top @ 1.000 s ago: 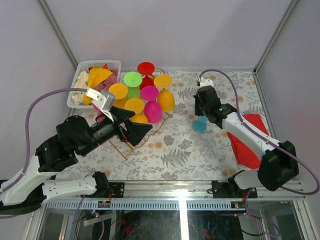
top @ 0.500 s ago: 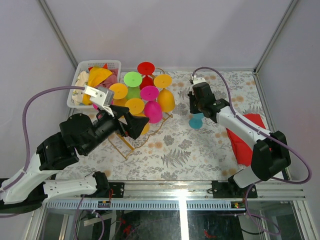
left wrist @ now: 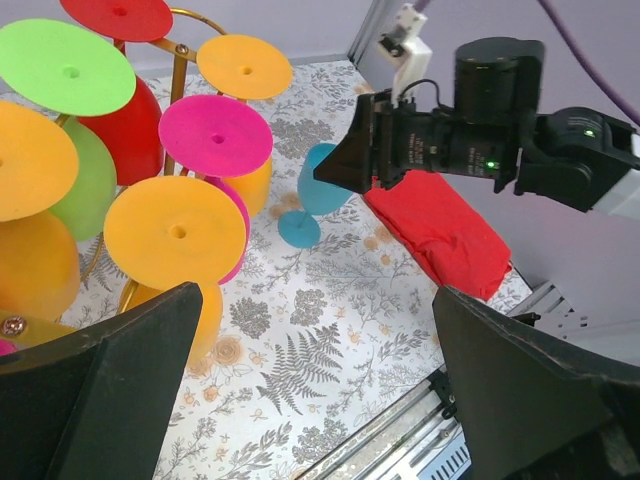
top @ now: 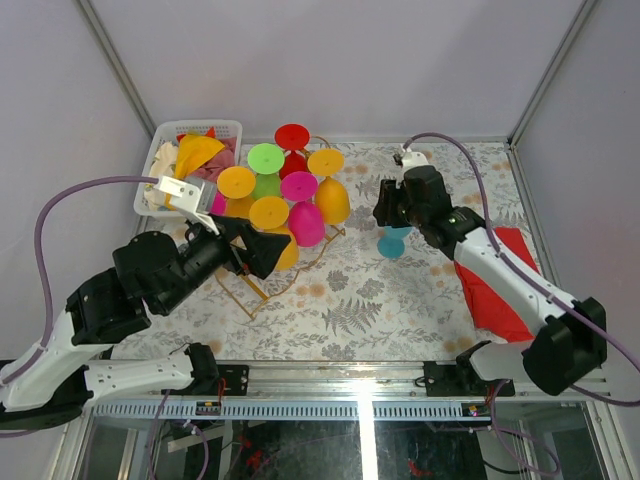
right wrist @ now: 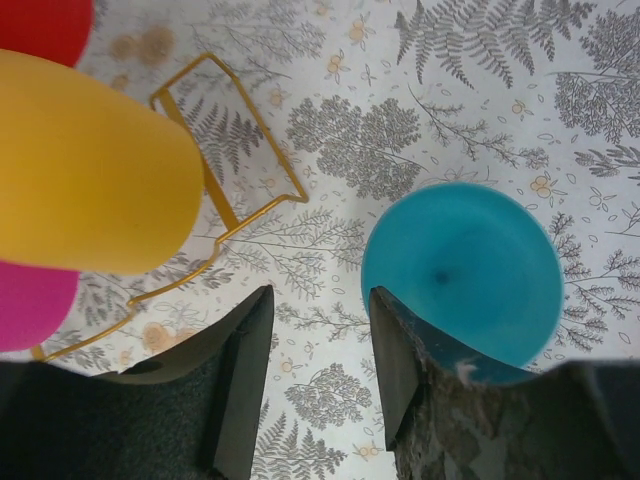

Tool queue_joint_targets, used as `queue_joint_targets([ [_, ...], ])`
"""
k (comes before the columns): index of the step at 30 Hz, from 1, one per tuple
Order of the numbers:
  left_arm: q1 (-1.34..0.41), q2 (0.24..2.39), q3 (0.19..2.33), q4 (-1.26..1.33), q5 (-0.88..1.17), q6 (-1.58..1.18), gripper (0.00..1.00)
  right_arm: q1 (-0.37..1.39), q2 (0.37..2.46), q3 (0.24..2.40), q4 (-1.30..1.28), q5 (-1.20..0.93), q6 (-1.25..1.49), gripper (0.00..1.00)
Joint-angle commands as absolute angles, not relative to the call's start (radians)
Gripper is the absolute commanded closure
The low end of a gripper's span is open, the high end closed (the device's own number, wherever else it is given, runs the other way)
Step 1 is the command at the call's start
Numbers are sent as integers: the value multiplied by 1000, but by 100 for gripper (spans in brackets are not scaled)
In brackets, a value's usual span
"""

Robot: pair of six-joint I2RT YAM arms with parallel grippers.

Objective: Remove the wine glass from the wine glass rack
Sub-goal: Place the wine glass at the center of the board.

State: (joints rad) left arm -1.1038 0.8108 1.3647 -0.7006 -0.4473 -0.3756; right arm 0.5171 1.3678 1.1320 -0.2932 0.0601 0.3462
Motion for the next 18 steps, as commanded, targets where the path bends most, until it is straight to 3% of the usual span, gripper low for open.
queue_joint_targets([
  [1, -1105, 778, 1342, -692, -470, -457, 0, 523, 1257, 1080, -228, 23, 403, 48],
  [3, -1105, 759, 1327, -696, -471, -490, 0, 524, 1215, 1055, -220, 25, 445, 42],
  [5, -1104, 733, 1304, -699, -478, -529, 0, 523, 1174, 1034, -229, 43, 500, 23],
  [7, -1105, 707, 1278, -696, -483, -560, 0, 524, 1135, 1013, -215, 52, 526, 17],
  [9, -1103, 680, 1251, -687, -486, -577, 0, 523, 1095, 997, -195, 50, 566, 2],
  [12, -1103, 652, 1223, -680, -506, -594, 0, 523, 1024, 963, -158, 3, 637, 1],
  [16, -1104, 622, 1183, -640, -542, -589, 0, 523, 955, 827, 105, -264, 730, 0],
  [18, -1103, 606, 1148, -602, -565, -590, 0, 523, 952, 771, 234, -364, 840, 7],
])
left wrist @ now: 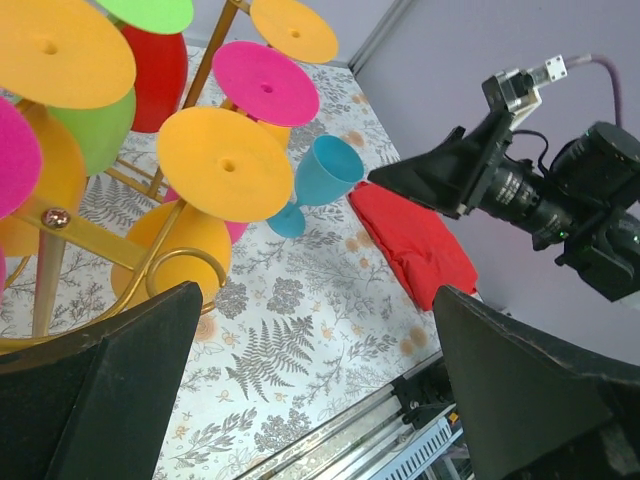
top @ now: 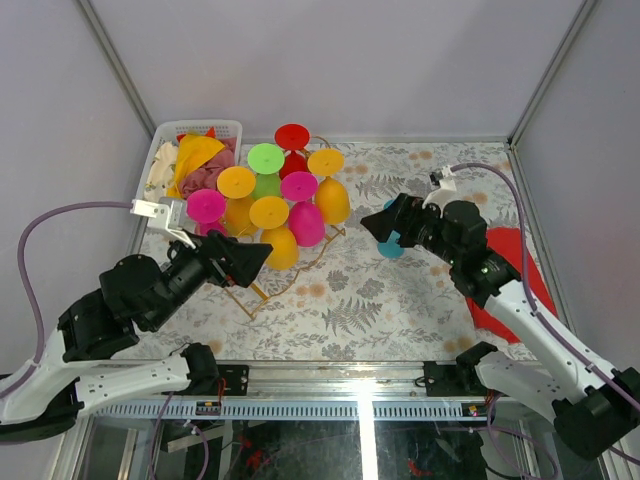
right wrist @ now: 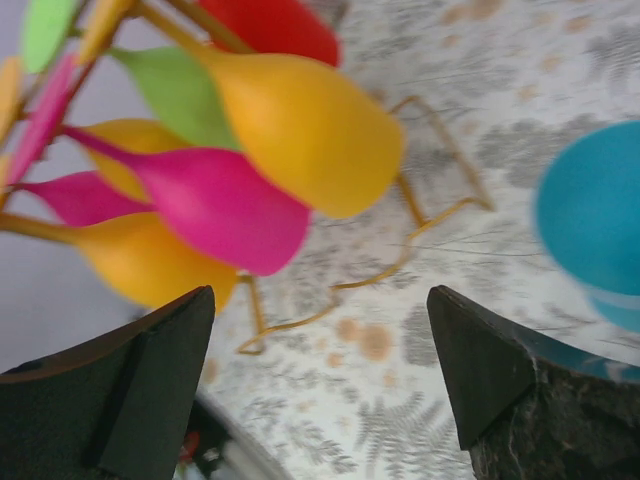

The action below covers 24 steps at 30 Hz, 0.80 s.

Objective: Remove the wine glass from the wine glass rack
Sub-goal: Place the wine glass at the center of the board, then pick up the wine glass from the wine rack.

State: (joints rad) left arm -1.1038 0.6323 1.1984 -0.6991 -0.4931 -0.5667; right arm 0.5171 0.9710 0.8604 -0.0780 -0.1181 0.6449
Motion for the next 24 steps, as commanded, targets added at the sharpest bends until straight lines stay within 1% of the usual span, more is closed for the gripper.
queue_joint_targets([
  [1, -1104, 597, 1123, -581, -563, -594, 0, 525, 954, 751, 288, -406, 895, 10],
  [3, -1102, 571, 1079, -552, -555, -626, 0, 548, 955, 737, 351, -442, 963, 12],
  [4, -1104, 553, 1047, -536, -551, -650, 0, 576, 950, 742, 355, -417, 970, 13],
  [8, -1103, 482, 958, -472, -519, -673, 0, 723, 920, 796, 263, -195, 927, 18],
  [12, -1104, 471, 960, -483, -509, -664, 0, 829, 929, 833, 262, -13, 914, 27],
  [19, -1104, 509, 1020, -540, -517, -657, 0, 937, 1087, 971, 272, 28, 902, 28],
  [24, -1104, 510, 1057, -557, -524, -643, 0, 981, 1153, 1021, 289, 87, 916, 34],
])
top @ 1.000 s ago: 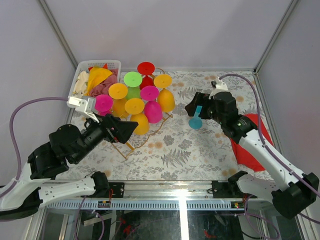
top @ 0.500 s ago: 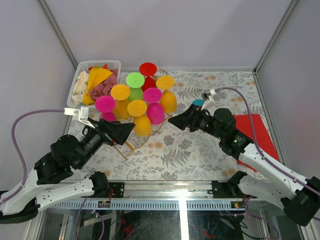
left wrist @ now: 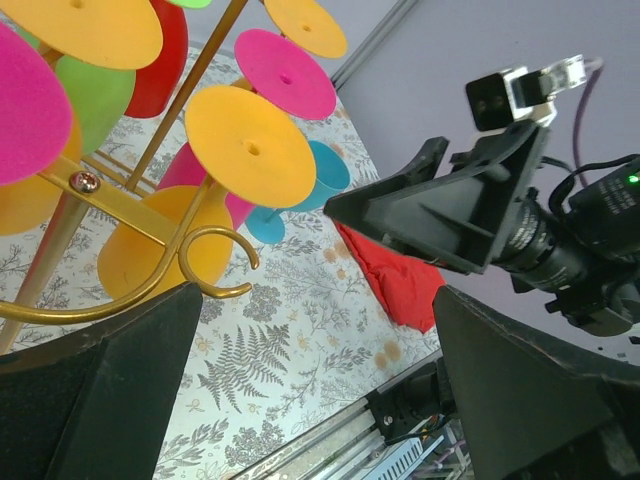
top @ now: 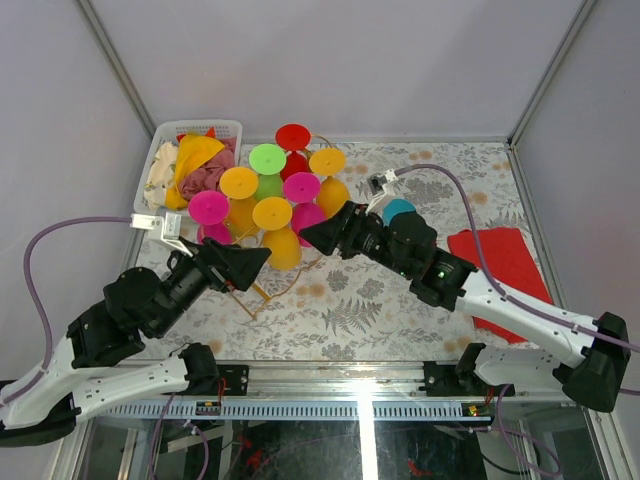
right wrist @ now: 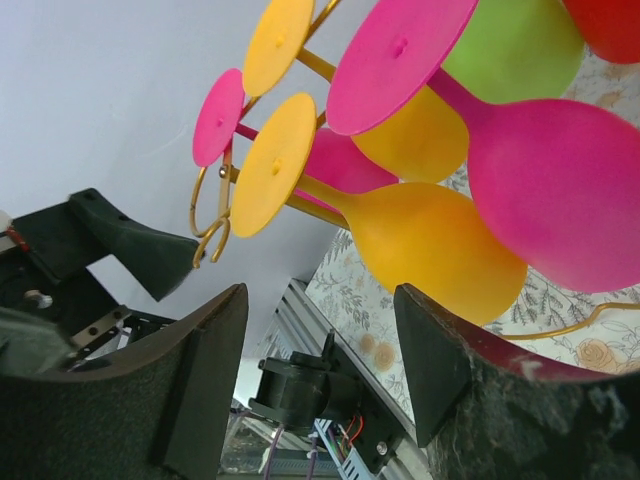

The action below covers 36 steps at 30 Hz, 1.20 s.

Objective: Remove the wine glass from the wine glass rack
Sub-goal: Pick up the wine glass from the wine rack.

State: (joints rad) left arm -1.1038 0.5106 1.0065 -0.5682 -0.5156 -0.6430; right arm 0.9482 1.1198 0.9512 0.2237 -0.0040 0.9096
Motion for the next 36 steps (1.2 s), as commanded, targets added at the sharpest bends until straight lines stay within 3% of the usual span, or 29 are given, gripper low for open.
queue_joint_targets([
  [1, -1104, 509, 1061, -560, -524, -640, 0, 986, 1166, 1032, 287, 91, 920, 34],
  [17, -1104, 440, 1074, -598, -469, -648, 0, 1001, 1258, 1045, 411, 140, 991, 38],
  [26, -1104, 439, 1080, -629, -467, -643, 0, 1001, 1304, 1072, 405, 199, 1023, 54],
  [33, -1104, 445, 1076, -643, -485, -643, 0, 1001, 1317, 1080, 420, 182, 1034, 55],
  [36, -1103, 453, 1081, -647, -483, -642, 0, 1001, 1326, 1088, 416, 176, 1036, 60],
])
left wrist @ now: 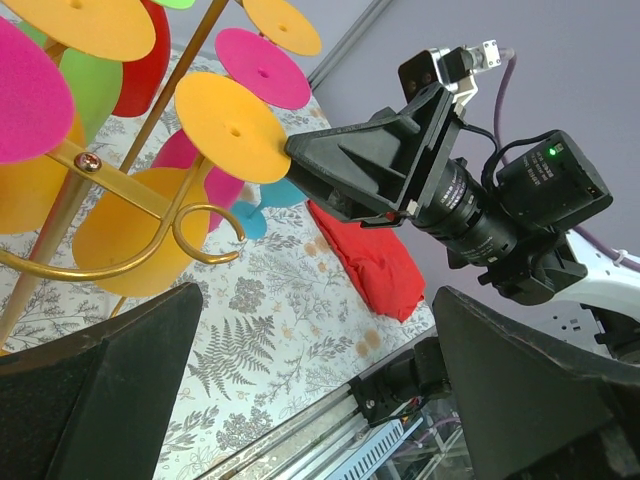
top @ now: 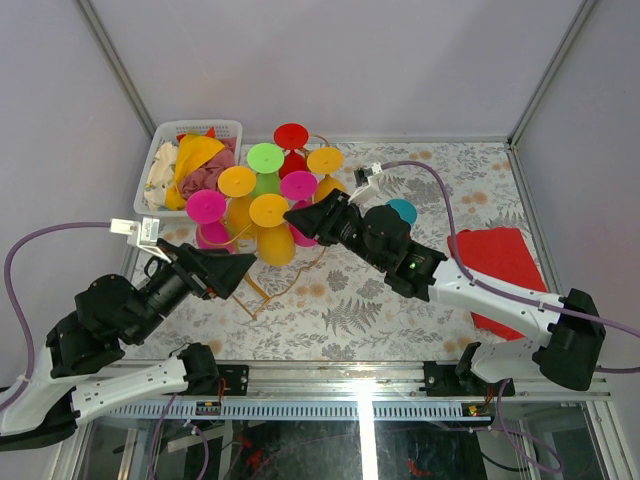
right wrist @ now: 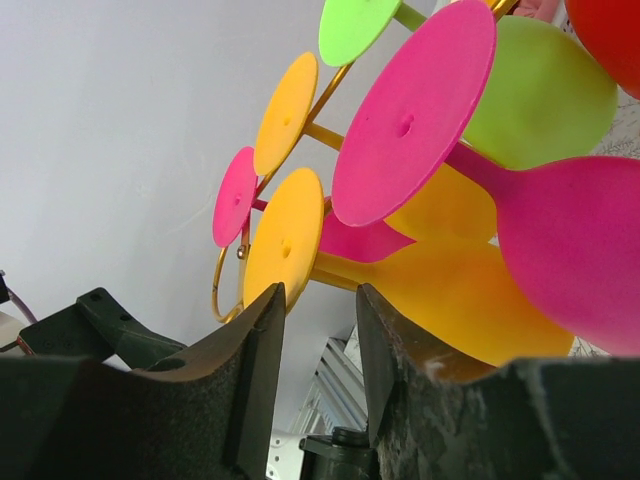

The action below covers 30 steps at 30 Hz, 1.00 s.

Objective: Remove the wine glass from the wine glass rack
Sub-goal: Pick up the wine glass from the wine rack.

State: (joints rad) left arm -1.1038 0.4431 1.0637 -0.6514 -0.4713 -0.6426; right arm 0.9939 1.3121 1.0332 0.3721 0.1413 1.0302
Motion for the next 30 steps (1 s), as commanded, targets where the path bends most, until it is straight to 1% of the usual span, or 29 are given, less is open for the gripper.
queue_joint_targets([
  [1, -1104, 456, 1082, -649, -482, -640, 0, 1001, 1327, 1090, 416, 175, 1038, 62],
  [5, -1104, 466, 1095, -656, -483, -635, 0, 1000, 1330, 1091, 423, 172, 1047, 69],
  [13, -1103, 473, 1091, -664, -480, -637, 0, 1001, 1322, 1085, 445, 166, 1075, 71],
  [20, -1104, 475, 1083, -665, -480, -641, 0, 1000, 1316, 1076, 440, 189, 1108, 69],
  [21, -1104, 476, 1083, -666, -479, -642, 0, 1000, 1318, 1081, 433, 187, 1107, 72],
  [25, -1103, 477, 1080, -668, -479, -647, 0, 1001, 1322, 1095, 410, 175, 1107, 75],
  [27, -1104, 477, 1078, -670, -477, -650, 0, 1001, 1320, 1095, 410, 173, 1109, 78],
  [29, -1104, 478, 1078, -671, -476, -653, 0, 1001, 1313, 1093, 410, 171, 1112, 85],
  [30, -1104, 477, 1078, -672, -476, -653, 0, 1001, 1310, 1090, 411, 170, 1117, 86],
])
